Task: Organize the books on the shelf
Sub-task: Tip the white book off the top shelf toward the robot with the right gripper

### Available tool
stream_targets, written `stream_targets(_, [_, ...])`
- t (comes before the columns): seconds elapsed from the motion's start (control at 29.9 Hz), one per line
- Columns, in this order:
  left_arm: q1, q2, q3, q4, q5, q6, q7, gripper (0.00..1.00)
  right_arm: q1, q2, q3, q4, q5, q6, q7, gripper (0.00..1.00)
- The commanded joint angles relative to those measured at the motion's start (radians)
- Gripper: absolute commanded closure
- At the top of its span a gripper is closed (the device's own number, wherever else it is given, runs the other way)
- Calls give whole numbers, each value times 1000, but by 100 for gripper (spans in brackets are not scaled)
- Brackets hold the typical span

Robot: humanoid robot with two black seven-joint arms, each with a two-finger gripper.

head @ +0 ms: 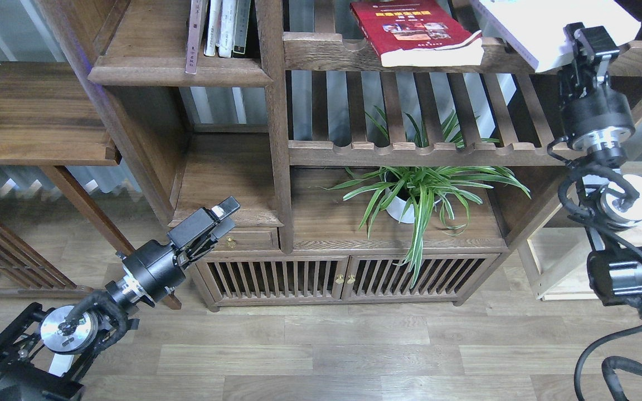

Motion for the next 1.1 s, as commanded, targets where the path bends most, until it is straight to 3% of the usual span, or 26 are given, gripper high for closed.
stream_targets(0.0, [2,0,4,2,2,0,0,1,0,0,35,3,13,27,-1,97])
stream_targets(0.74, [-11,0,48,26,5,0,3,1,-206,5,248,64,84,243,7,97])
stream_targets(0.94, [-11,0,55,52,5,0,3,1,-310,3,273,88,94,322,7,97])
stream_targets(1.07, [-12,0,56,66,5,0,3,1,-399,3,281,88,104,322,7,97])
